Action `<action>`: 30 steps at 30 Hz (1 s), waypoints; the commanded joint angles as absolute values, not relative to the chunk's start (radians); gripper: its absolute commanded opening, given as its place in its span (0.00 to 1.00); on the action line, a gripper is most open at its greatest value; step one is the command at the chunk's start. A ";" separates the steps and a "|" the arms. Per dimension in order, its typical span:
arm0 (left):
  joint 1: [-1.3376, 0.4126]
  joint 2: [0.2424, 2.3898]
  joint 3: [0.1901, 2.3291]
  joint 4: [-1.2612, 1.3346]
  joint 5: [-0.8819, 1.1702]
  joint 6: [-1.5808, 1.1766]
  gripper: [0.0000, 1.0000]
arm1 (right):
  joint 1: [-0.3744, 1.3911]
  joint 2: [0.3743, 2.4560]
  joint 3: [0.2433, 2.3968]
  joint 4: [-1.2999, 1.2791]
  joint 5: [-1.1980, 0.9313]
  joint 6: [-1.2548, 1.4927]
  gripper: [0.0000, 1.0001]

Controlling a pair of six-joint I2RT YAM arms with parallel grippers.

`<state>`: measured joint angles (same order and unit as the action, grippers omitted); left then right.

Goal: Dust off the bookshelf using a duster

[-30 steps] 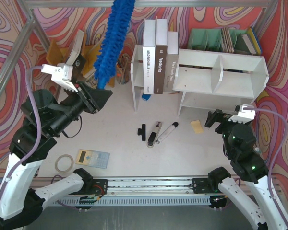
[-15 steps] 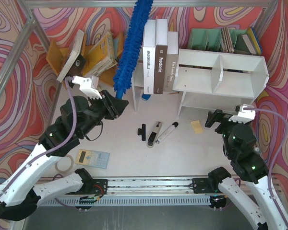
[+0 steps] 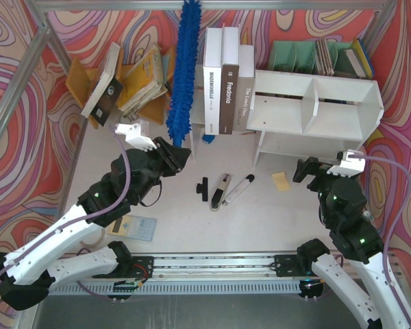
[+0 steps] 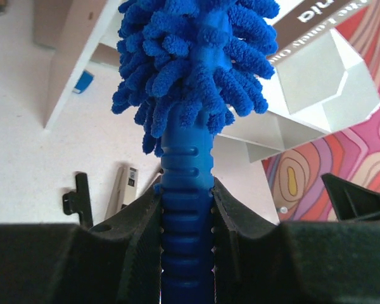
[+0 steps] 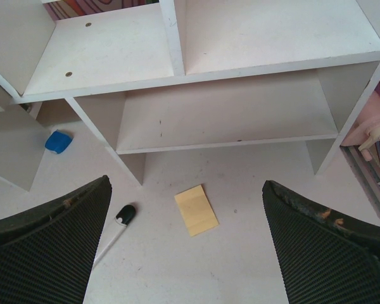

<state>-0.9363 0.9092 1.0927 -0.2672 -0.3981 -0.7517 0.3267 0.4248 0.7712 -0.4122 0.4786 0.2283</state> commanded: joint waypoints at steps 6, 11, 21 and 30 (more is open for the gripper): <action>-0.941 0.922 1.085 -0.176 -0.476 -0.789 0.00 | 0.324 0.409 0.780 -0.394 0.495 0.217 0.90; -0.941 0.955 1.148 -0.175 -0.425 -0.762 0.00 | 0.323 0.405 0.779 -0.397 0.498 0.216 0.90; -0.953 0.998 1.150 -0.149 -0.360 -0.801 0.00 | 0.324 0.403 0.780 -0.398 0.499 0.218 0.90; -0.954 0.952 1.071 -0.198 -0.431 -0.835 0.00 | 0.323 0.396 0.778 -0.397 0.498 0.218 0.90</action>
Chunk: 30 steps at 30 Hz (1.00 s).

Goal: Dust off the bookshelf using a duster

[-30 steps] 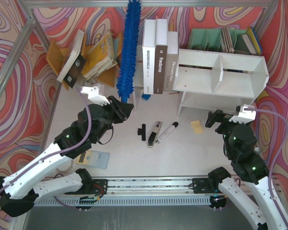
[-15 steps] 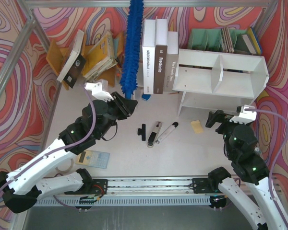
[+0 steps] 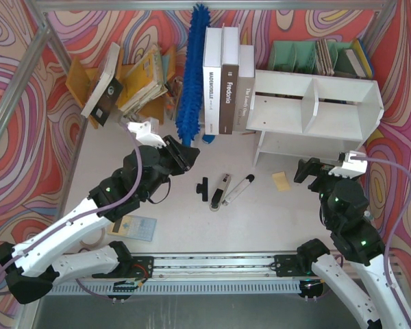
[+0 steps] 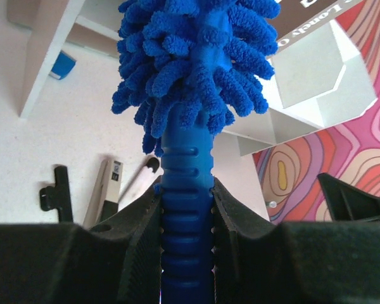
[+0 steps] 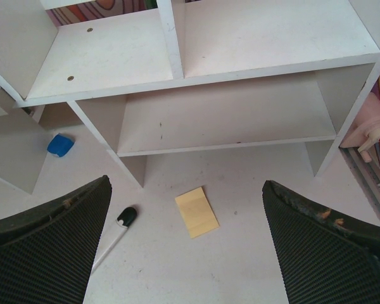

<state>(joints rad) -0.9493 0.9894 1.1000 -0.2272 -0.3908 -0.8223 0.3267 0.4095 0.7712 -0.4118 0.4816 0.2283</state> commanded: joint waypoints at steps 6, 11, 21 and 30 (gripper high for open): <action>-0.954 0.955 1.073 -0.210 -0.428 -0.830 0.00 | 0.324 0.394 0.778 -0.397 0.497 0.218 0.90; -0.953 0.961 1.172 -0.220 -0.421 -0.746 0.00 | 0.323 0.393 0.778 -0.398 0.497 0.219 0.90; -0.953 0.958 1.200 -0.197 -0.375 -0.716 0.00 | 0.323 0.390 0.778 -0.400 0.501 0.220 0.90; -0.953 0.972 1.082 -0.163 -0.330 -0.813 0.00 | 0.324 0.389 0.777 -0.399 0.501 0.218 0.91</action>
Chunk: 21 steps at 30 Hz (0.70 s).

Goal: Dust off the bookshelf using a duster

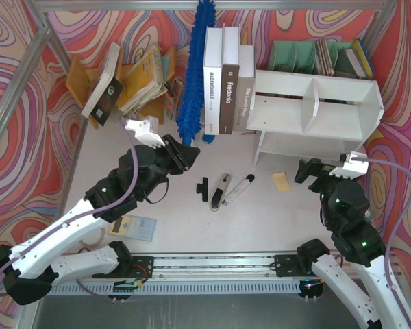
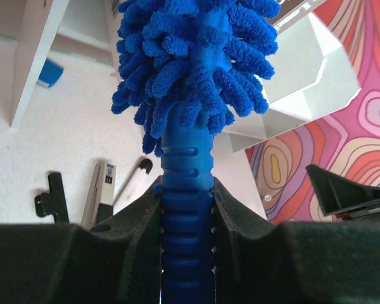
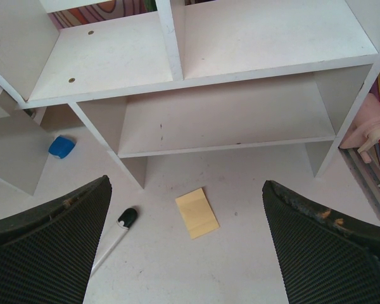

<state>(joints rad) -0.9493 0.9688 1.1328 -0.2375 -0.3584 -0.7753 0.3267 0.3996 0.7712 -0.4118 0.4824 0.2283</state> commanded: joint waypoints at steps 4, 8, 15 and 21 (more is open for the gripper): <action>-0.953 0.965 1.037 -0.168 -0.351 -0.842 0.00 | 0.323 0.389 0.777 -0.399 0.502 0.218 0.91; -0.954 0.940 1.048 -0.197 -0.401 -0.816 0.00 | 0.324 0.388 0.776 -0.399 0.498 0.219 0.91; -0.952 0.899 1.166 -0.247 -0.465 -0.683 0.00 | 0.324 0.387 0.778 -0.397 0.493 0.219 0.91; -0.952 0.833 1.251 -0.188 -0.417 -0.509 0.00 | 0.323 0.390 0.782 -0.401 0.491 0.221 0.91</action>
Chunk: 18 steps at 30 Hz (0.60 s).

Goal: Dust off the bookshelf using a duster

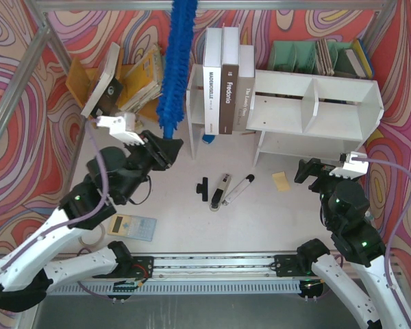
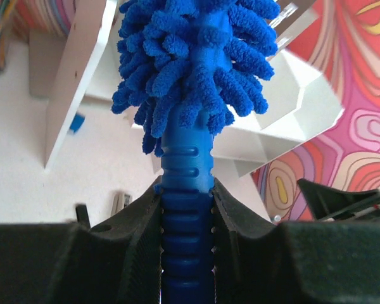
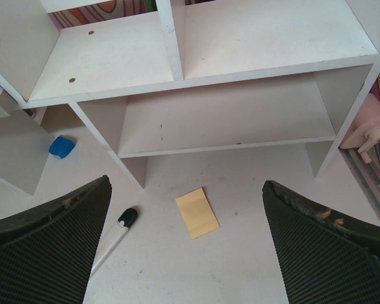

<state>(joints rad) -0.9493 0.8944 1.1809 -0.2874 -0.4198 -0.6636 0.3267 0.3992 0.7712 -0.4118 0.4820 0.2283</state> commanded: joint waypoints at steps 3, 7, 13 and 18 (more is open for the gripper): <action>-0.953 0.821 1.330 -0.216 -0.402 -0.456 0.00 | 0.324 0.395 0.784 -0.401 0.490 0.224 0.90; -0.951 0.830 1.374 -0.287 -0.425 -0.450 0.00 | 0.324 0.405 0.787 -0.403 0.491 0.224 0.91; -0.952 0.836 1.333 -0.415 -0.491 -0.493 0.00 | 0.324 0.409 0.785 -0.403 0.492 0.224 0.90; -0.952 0.840 1.280 -0.531 -0.534 -0.533 0.00 | 0.324 0.410 0.783 -0.401 0.489 0.224 0.90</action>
<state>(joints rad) -0.9493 0.8379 1.3163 -0.4374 -0.4839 -0.5129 0.3267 0.4034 0.7712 -0.4118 0.4816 0.2283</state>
